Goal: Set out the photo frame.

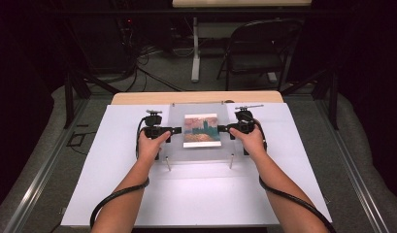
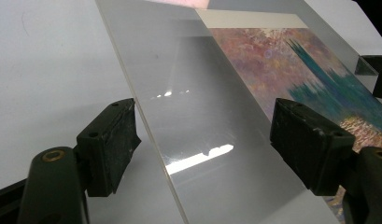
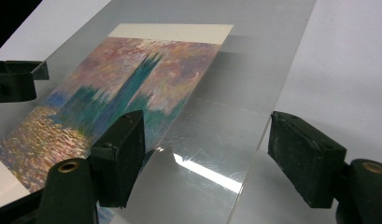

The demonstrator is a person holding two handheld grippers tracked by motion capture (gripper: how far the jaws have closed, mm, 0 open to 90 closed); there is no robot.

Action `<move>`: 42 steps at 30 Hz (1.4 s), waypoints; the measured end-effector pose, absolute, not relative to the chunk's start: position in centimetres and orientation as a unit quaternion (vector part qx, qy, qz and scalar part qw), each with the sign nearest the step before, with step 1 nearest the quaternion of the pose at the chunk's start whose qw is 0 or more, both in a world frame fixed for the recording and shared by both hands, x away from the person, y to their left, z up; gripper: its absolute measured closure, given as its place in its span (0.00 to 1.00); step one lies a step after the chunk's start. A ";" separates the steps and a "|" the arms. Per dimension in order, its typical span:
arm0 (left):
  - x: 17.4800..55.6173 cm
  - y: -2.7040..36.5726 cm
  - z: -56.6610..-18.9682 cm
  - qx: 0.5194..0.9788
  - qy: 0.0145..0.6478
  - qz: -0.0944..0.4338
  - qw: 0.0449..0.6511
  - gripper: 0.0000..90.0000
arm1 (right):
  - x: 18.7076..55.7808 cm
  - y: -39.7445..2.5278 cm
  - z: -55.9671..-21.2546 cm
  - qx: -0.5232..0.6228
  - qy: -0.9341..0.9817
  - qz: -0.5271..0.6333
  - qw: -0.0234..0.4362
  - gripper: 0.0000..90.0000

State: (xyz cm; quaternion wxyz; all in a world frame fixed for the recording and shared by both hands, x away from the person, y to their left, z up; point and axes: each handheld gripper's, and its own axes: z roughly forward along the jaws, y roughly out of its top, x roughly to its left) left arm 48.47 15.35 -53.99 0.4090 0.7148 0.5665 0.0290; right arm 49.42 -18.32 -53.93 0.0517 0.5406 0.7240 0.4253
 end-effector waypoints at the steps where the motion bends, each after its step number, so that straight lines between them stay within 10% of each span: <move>1: 48.5 15.3 -54.0 0.715 0.567 0.028 0.408 0.26 | 49.4 -18.3 -54.0 0.542 0.722 0.426 0.050 0.30; 42: 49.9 14.9 -54.3 0.704 0.581 0.022 0.407 0.25 | 51.3 -17.7 -54.2 0.568 0.710 0.415 0.029 0.27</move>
